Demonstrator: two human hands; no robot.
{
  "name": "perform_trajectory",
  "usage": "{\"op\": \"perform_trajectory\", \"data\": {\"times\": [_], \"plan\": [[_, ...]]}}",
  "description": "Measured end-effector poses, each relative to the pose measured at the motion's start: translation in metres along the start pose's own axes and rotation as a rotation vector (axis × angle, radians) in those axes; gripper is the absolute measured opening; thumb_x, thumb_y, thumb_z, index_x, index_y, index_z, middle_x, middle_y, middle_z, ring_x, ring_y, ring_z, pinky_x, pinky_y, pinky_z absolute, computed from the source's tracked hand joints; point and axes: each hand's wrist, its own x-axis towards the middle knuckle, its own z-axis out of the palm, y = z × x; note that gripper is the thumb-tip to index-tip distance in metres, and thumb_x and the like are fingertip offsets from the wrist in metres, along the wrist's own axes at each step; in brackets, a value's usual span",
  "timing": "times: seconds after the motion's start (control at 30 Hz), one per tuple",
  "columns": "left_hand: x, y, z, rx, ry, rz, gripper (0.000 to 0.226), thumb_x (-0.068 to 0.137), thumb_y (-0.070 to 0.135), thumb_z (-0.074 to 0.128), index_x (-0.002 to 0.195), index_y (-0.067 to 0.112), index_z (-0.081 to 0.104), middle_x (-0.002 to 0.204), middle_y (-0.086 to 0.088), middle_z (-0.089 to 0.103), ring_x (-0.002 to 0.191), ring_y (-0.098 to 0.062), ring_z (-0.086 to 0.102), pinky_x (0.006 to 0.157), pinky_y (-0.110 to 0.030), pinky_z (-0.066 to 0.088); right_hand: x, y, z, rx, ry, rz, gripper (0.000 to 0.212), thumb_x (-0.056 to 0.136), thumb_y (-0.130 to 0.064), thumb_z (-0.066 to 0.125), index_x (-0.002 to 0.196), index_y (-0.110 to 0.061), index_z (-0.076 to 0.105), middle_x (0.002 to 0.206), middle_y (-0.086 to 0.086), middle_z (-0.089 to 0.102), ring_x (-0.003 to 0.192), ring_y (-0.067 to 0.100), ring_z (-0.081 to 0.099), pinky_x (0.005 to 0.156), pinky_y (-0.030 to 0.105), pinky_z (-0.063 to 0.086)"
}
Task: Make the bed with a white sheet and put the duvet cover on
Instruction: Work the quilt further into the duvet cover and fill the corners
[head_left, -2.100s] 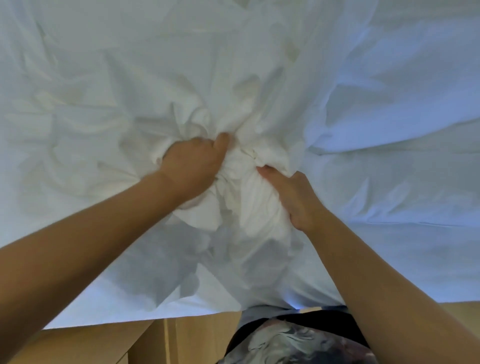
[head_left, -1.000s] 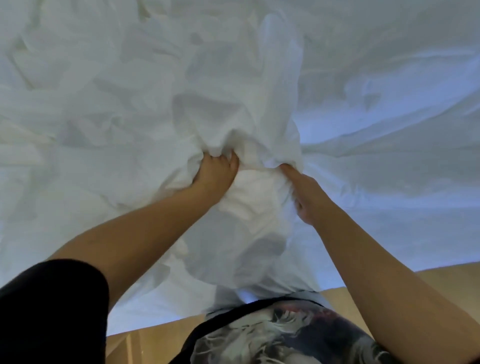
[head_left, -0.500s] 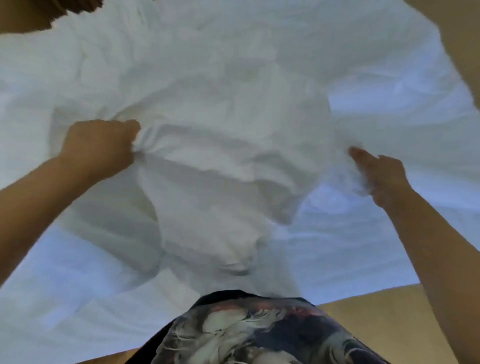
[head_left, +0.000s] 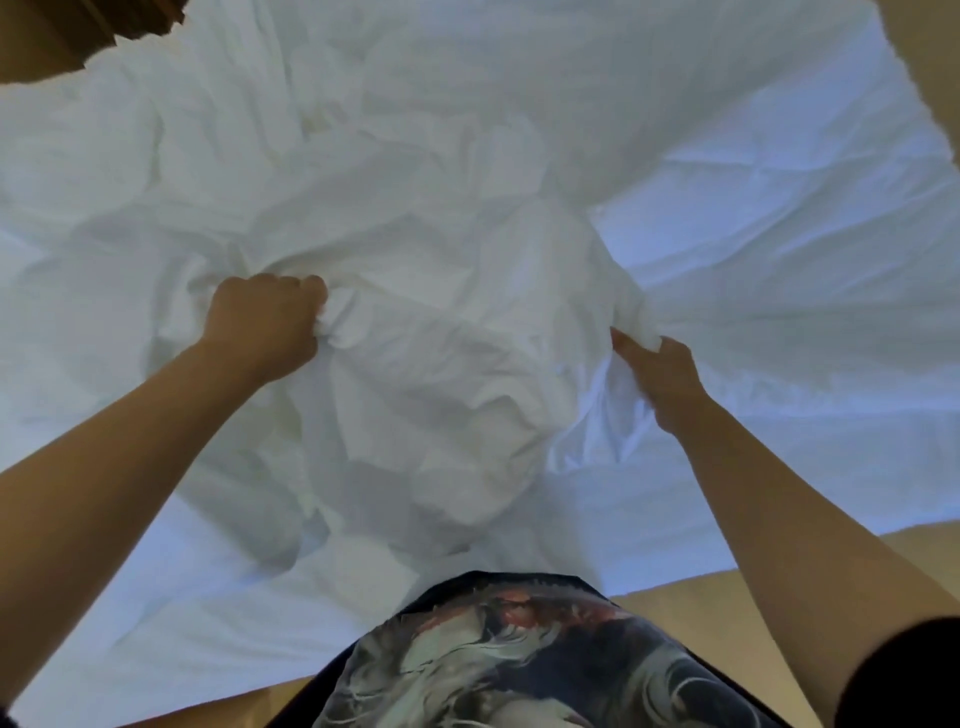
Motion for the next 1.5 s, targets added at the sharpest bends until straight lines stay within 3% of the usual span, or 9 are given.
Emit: {"op": "perform_trajectory", "data": {"times": [0.23,0.37,0.43,0.63,0.83,1.0,1.17,1.27,1.5], "plan": [[-0.008,0.021,-0.023,0.070,-0.199,-0.101,0.045,0.083,0.022,0.057,0.124,0.008,0.045,0.111,-0.014,0.055,0.104,-0.033,0.053,0.081,-0.039,0.040,0.003,0.004,0.004,-0.076,-0.090,0.026,0.040,0.074,-0.041,0.076,0.096,-0.013,0.058,0.081,-0.007,0.061,0.073,0.010,0.057,0.058,0.024,0.043],[-0.024,0.083,-0.034,0.175,-0.324,0.003,0.104,0.078,0.047,0.060,0.148,0.016,-0.010,0.153,-0.014,0.011,0.141,-0.033,0.014,0.109,-0.062,0.012,0.001,0.002,0.006,-0.222,-0.264,0.102,0.045,0.076,-0.038,0.075,0.108,-0.011,0.061,0.085,-0.003,0.064,0.077,0.014,0.060,0.059,0.027,0.045],[-0.030,0.134,-0.024,0.112,-0.320,0.188,0.107,0.079,0.044,0.061,0.148,0.013,-0.016,0.156,-0.013,0.000,0.144,-0.033,0.003,0.108,-0.065,0.002,-0.002,0.002,0.011,-0.381,-0.500,0.204,0.051,0.075,-0.036,0.076,0.117,-0.012,0.060,0.104,0.002,0.067,0.096,0.024,0.061,0.083,0.040,0.050],[0.017,0.197,0.026,0.305,-0.282,0.275,0.083,0.094,0.041,0.042,0.147,0.001,-0.009,0.154,-0.024,0.004,0.143,-0.038,0.009,0.109,-0.062,0.013,0.005,0.018,0.022,0.005,-0.470,0.279,0.034,0.087,-0.013,0.065,0.120,-0.006,0.057,0.117,0.009,0.064,0.104,0.026,0.060,0.094,0.036,0.046],[0.053,0.200,0.023,-0.042,-0.337,0.241,0.025,0.096,0.012,0.041,0.114,0.006,0.058,0.116,-0.009,0.062,0.108,-0.026,0.060,0.085,-0.032,0.046,0.023,0.027,-0.006,0.053,-0.280,0.250,0.021,0.095,-0.017,0.053,0.113,-0.007,0.057,0.113,0.015,0.064,0.095,0.027,0.062,0.089,0.038,0.048],[0.059,0.159,-0.051,-0.105,-0.029,0.219,0.023,0.091,0.012,0.046,0.112,0.008,0.055,0.098,-0.013,0.062,0.085,-0.034,0.062,0.059,-0.033,0.029,0.040,-0.025,-0.025,0.082,-0.059,0.001,0.025,0.091,-0.025,0.057,0.109,-0.009,0.063,0.096,0.007,0.067,0.079,0.017,0.065,0.061,0.025,0.051],[0.034,0.061,-0.070,-0.137,-0.008,-0.111,0.021,0.085,0.013,0.057,0.103,0.005,0.060,0.096,-0.022,0.064,0.088,-0.039,0.062,0.069,-0.037,0.040,0.053,-0.081,-0.085,-0.111,0.116,-0.315,0.007,0.087,-0.022,0.062,0.087,-0.015,0.064,0.081,0.002,0.063,0.074,0.017,0.058,0.065,0.027,0.045],[0.009,0.015,-0.053,-0.180,-0.035,-0.329,0.017,0.083,0.011,0.060,0.098,0.004,0.062,0.094,-0.027,0.063,0.088,-0.043,0.062,0.075,-0.046,0.045,0.066,-0.073,-0.123,-0.290,0.210,-0.331,0.023,0.084,-0.025,0.063,0.066,-0.013,0.055,0.061,0.002,0.053,0.057,0.017,0.048,0.049,0.020,0.037],[0.018,0.024,-0.031,-0.187,-0.087,-0.301,0.017,0.082,0.009,0.055,0.098,0.008,0.055,0.096,-0.019,0.061,0.089,-0.037,0.061,0.072,-0.042,0.045,0.072,-0.030,-0.080,-0.393,0.093,-0.239,0.020,0.088,-0.026,0.059,0.089,-0.006,0.061,0.079,0.009,0.060,0.075,0.025,0.055,0.065,0.030,0.039]]}}
